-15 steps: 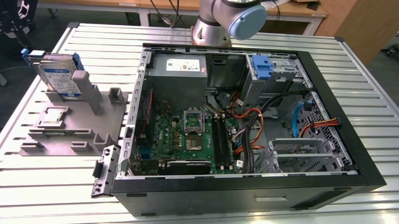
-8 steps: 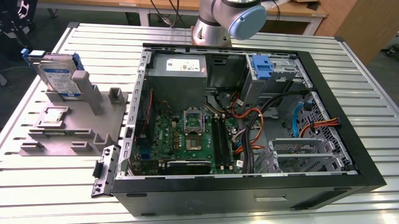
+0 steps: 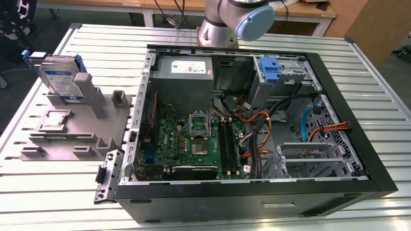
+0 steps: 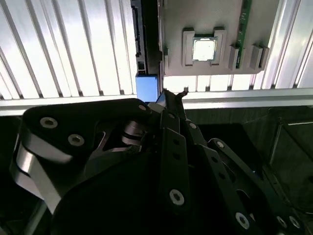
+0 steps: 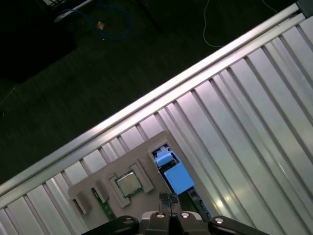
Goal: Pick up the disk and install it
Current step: 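Pick up the disk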
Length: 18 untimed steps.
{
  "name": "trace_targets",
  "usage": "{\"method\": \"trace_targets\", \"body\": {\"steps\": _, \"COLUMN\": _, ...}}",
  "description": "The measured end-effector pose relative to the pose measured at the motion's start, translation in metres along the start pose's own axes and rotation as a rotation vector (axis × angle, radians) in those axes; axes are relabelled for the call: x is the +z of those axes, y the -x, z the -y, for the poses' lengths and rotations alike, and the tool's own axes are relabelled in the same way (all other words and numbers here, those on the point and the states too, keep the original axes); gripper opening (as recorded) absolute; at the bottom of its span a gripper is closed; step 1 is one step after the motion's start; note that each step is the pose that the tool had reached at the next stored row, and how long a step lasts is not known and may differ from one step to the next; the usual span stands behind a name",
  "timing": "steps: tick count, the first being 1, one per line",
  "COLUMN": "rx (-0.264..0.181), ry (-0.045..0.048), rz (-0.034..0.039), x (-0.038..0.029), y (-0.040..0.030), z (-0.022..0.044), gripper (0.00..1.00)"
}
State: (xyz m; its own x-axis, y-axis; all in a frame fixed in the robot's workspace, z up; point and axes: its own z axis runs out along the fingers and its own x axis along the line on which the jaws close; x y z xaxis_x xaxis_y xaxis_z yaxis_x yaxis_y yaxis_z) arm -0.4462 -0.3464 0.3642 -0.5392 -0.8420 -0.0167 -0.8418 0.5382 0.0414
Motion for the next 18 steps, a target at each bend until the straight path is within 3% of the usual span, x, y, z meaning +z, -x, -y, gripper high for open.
{"method": "trace_targets", "body": {"steps": 4, "rx": -0.050, "ry": -0.0009, "rz": -0.0017, "x": 0.0004, "y": 0.0001, "z": 0.0000, "gripper": 0.10}}
{"method": "trace_targets", "body": {"steps": 8, "rx": -0.056, "ry": -0.0024, "rz": -0.0036, "x": 0.0018, "y": 0.0039, "z": -0.0025, "gripper": 0.10}}
{"method": "trace_targets", "body": {"steps": 12, "rx": -0.062, "ry": -0.0079, "rz": -0.0128, "x": 0.0028, "y": 0.0079, "z": -0.0050, "gripper": 0.10}}
{"method": "trace_targets", "body": {"steps": 18, "rx": -0.151, "ry": -0.0076, "rz": -0.0164, "x": 0.0041, "y": 0.0080, "z": -0.0050, "gripper": 0.11}}
